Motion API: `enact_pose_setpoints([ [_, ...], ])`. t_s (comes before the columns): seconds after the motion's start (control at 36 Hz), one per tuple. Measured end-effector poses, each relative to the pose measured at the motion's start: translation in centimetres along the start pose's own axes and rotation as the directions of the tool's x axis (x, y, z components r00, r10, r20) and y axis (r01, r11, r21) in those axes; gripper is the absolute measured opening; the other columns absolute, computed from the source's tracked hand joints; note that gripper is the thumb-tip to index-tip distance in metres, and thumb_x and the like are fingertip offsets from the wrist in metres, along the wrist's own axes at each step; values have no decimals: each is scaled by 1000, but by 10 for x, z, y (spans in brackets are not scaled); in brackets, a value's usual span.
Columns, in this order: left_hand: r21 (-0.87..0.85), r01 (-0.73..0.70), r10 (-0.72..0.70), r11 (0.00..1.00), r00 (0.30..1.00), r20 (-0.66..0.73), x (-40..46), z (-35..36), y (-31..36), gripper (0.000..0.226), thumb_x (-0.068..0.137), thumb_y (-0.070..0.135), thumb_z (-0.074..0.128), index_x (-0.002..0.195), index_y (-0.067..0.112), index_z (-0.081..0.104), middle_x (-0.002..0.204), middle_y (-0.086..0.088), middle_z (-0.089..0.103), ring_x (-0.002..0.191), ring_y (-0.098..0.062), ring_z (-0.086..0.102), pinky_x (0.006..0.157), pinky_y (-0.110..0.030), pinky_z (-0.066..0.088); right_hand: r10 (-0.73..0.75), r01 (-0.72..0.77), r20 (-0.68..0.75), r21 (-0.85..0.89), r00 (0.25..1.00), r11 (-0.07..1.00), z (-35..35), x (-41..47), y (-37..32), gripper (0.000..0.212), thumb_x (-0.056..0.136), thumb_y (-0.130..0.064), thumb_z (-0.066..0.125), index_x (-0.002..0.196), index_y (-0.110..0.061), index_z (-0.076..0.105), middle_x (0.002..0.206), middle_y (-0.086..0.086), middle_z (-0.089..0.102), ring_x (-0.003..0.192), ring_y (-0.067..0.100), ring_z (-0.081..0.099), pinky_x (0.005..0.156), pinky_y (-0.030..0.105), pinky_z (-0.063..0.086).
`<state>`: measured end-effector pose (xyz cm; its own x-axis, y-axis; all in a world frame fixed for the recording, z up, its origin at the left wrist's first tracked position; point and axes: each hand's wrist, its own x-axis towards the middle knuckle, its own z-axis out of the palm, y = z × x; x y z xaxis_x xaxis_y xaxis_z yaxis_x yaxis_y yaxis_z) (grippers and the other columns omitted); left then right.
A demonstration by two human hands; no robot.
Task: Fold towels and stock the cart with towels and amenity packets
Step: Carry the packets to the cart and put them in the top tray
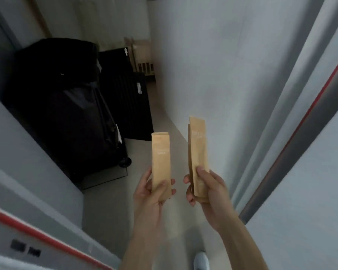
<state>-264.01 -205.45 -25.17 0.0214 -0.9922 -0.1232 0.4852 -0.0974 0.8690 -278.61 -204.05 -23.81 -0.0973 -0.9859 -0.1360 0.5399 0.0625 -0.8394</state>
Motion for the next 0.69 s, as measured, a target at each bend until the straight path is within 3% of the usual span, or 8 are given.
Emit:
enact_pose_setpoints([
  [0.17,32,-76,78,997,993,-88,113,33,17,48,91,-5,60,131,21,60,113,-11,72,97,-33,72,70,-32,59,74,-65,133,-71,988,995,9,140,-28,30,100,-24,51,111,4,57,80,21,64,55,30,59,48,34,50],
  [0.28,29,-173,176,984,974,-140,186,59,34,44,91,-3,61,125,24,65,119,-15,68,98,-37,71,69,-34,58,85,-67,240,-85,967,994,18,227,-55,33,99,-25,52,111,5,57,82,23,65,56,31,59,48,35,49],
  [0.42,5,-203,200,979,960,-194,252,88,38,41,88,0,62,119,27,68,117,-16,69,93,-37,72,65,-34,58,127,-104,281,-94,951,990,16,301,-71,38,97,-28,54,114,5,58,86,24,67,56,31,59,47,33,48],
  [0.69,-48,-139,127,989,971,-205,428,131,7,42,94,-3,52,130,18,55,113,-19,72,88,-41,72,62,-38,59,184,-169,156,-107,970,980,-11,471,-78,39,83,-31,62,108,-1,63,86,24,67,53,31,58,42,31,46],
])
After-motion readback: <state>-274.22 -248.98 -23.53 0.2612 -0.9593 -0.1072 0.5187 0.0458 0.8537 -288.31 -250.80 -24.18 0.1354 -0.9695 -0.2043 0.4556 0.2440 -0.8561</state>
